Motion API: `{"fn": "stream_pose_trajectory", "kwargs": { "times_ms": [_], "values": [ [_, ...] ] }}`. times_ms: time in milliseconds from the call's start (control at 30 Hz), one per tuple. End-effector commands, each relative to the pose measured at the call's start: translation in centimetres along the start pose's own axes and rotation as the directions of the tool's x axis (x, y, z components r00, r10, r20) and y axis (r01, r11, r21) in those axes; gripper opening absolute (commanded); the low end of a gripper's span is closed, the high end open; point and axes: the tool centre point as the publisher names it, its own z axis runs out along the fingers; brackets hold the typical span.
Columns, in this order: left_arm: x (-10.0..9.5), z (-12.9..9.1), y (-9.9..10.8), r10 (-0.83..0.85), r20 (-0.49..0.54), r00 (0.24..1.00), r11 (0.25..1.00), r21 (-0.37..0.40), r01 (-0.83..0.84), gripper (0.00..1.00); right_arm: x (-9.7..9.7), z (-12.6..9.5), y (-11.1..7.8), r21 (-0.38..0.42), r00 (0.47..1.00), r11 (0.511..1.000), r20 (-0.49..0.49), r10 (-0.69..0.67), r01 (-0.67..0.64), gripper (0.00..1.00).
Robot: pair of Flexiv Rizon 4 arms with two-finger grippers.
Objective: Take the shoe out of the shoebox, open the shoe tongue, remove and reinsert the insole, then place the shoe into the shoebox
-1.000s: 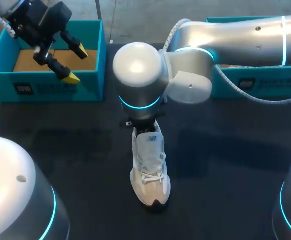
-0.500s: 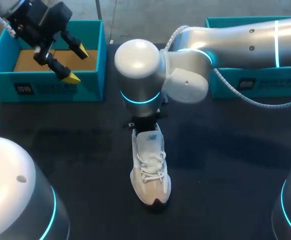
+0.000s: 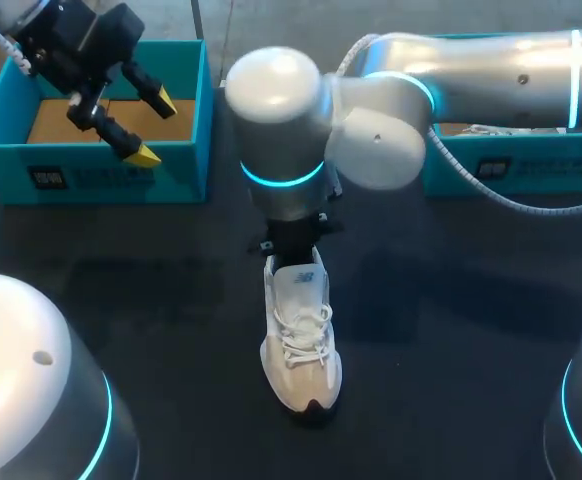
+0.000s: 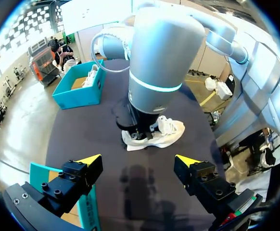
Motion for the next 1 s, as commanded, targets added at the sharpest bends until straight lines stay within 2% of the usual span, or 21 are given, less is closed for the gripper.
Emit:
{"fn": "stream_pose_trajectory", "kwargs": {
  "times_ms": [33, 200, 500, 1000],
  "values": [
    [-0.1, 0.0, 0.0, 0.0, -0.001, 1.0, 1.0, -0.003, 0.0, 1.0, -1.0, -0.6, -0.3, 0.073, 0.998, 0.997, -0.055, -0.008, 0.012, 0.0],
    [-0.1, 0.0, 0.0, 0.0, -0.001, 1.0, 1.0, -0.003, 0.0, 1.0, -0.9, -1.5, -1.1, 0.13, 0.999, 0.991, -0.044, 0.007, -0.001, 0.0],
    [-0.1, 0.0, 0.0, 0.0, -0.001, 1.0, 1.0, -0.003, 0.0, 1.0, 0.6, -2.6, -2.3, 0.214, 0.996, 0.976, -0.075, 0.047, -0.03, 0.0],
    [-0.1, 0.0, 0.0, 0.0, -0.001, 1.0, 1.0, -0.003, 0.0, 1.0, 1.4, -1.2, -3.3, 0.323, 0.994, 0.946, -0.09, 0.061, -0.029, 0.0]
  ]
}}
